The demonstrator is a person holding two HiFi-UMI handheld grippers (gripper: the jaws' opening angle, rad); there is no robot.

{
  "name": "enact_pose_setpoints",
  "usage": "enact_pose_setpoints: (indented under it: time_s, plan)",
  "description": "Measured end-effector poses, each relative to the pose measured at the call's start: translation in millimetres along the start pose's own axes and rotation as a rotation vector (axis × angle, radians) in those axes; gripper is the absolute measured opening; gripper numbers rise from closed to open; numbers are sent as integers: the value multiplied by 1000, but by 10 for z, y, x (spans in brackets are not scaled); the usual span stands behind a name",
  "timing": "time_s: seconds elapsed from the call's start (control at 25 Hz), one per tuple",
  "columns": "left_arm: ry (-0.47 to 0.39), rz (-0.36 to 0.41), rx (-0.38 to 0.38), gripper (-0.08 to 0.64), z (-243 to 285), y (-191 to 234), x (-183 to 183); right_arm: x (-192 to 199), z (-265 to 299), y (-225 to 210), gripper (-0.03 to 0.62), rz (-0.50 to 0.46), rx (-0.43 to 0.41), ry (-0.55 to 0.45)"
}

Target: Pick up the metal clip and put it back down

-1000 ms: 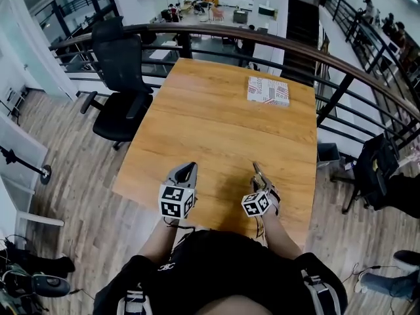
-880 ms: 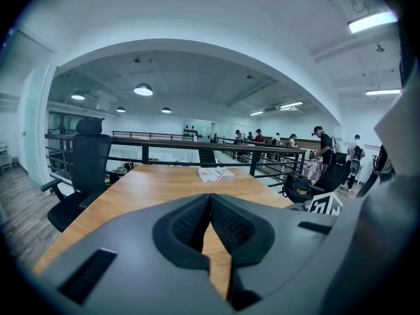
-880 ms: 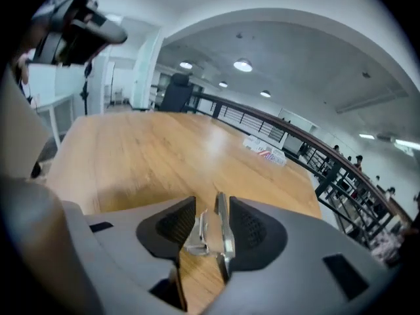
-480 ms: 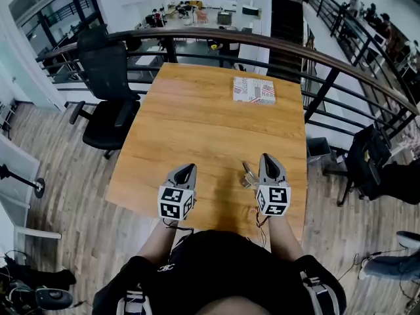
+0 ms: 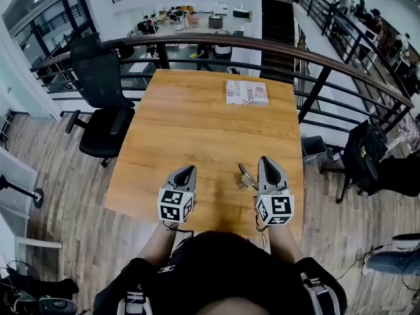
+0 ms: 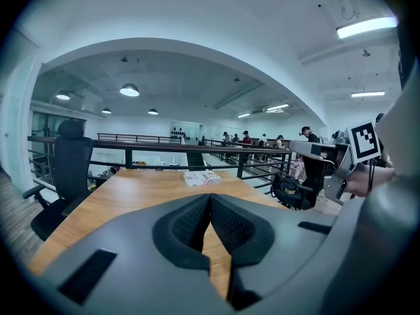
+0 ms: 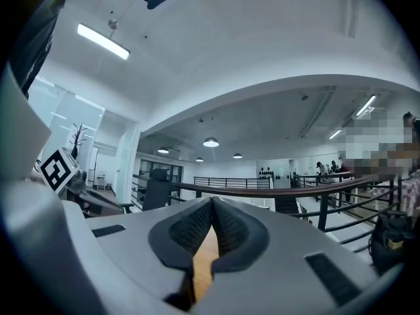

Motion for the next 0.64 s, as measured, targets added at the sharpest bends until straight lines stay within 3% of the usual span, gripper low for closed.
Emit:
enact_pose_setpoints:
  time_s: [0.64]
  plan:
    - [-29,13,0,18,-75,3,-70,64,-46,64,14,-4,9,11]
Point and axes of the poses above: the fingertips, and each gripper's own axes: z forward along the fingers, y to its left, x out of its underside, the point moved 1 cm from there along -z, backward along the fingers, and after that the axes turned 6 degrees about z, right-handed, at the moved point
